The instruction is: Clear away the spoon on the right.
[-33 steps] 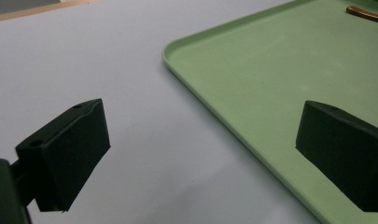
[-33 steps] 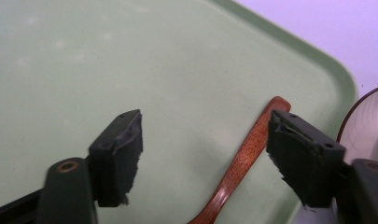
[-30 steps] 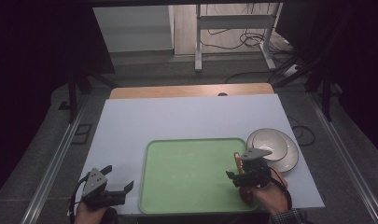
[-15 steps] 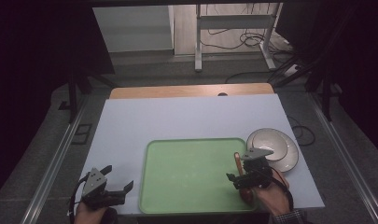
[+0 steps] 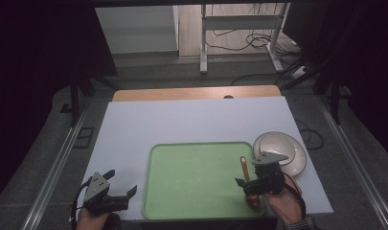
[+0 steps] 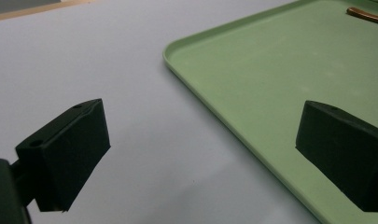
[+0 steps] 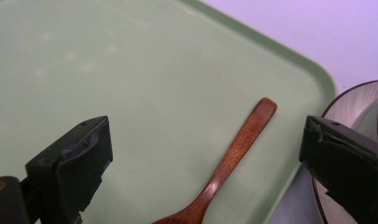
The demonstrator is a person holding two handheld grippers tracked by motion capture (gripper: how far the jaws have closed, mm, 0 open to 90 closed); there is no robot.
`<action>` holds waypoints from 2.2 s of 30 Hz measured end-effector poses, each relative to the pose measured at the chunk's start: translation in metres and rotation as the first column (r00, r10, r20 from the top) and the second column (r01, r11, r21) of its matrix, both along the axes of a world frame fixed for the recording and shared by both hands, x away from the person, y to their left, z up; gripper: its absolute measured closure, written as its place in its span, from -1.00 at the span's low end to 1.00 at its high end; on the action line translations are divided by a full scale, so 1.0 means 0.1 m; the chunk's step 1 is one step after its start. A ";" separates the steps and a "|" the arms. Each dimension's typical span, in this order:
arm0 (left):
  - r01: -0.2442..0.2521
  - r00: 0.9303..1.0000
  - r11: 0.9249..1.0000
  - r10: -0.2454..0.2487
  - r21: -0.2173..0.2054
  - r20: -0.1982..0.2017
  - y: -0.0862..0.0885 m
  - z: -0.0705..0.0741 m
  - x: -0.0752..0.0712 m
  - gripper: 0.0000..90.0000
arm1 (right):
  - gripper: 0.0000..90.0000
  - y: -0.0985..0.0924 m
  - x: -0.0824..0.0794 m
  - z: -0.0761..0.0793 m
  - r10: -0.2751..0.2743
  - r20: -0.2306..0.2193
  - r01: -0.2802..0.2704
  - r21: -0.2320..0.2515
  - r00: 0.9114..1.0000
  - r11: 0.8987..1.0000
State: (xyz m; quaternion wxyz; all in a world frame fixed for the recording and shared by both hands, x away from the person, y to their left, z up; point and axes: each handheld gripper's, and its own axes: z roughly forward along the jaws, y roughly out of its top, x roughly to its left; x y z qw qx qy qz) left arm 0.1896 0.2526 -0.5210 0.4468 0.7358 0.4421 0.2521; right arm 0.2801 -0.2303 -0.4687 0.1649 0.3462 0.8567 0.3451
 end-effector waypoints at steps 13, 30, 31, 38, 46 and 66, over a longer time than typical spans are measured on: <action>-0.001 1.000 1.000 0.001 -0.001 0.000 0.00 0.00 0.00 -0.95 | -1.00 -0.11 -0.08 0.04 -0.043 -0.002 0.043 0.063 0.999 0.997; 0.001 1.000 1.000 -0.001 -0.004 0.003 0.00 0.00 0.00 -0.95 | -1.00 -0.24 -0.18 0.03 -0.069 0.048 0.064 0.095 0.996 0.993; 0.002 1.000 1.000 -0.002 -0.004 0.004 0.00 0.00 0.00 -0.95 | -1.00 -0.24 -0.18 0.03 -0.070 0.051 0.065 0.095 0.996 0.993; 0.006 1.000 1.000 -0.006 -0.001 0.007 0.00 0.00 -0.01 -0.96 | -1.00 -0.27 -0.23 0.02 -0.081 0.073 0.074 0.094 0.994 0.993; 0.008 1.000 1.000 -0.008 0.001 0.011 0.00 0.00 -0.01 -0.97 | -1.00 -0.34 -0.30 0.04 -0.091 0.103 0.080 0.105 0.990 0.991; 0.008 1.000 1.000 -0.008 -0.003 0.012 0.00 0.00 -0.01 -0.97 | -1.00 -0.55 -0.47 0.06 -0.150 0.130 0.134 0.131 0.980 0.982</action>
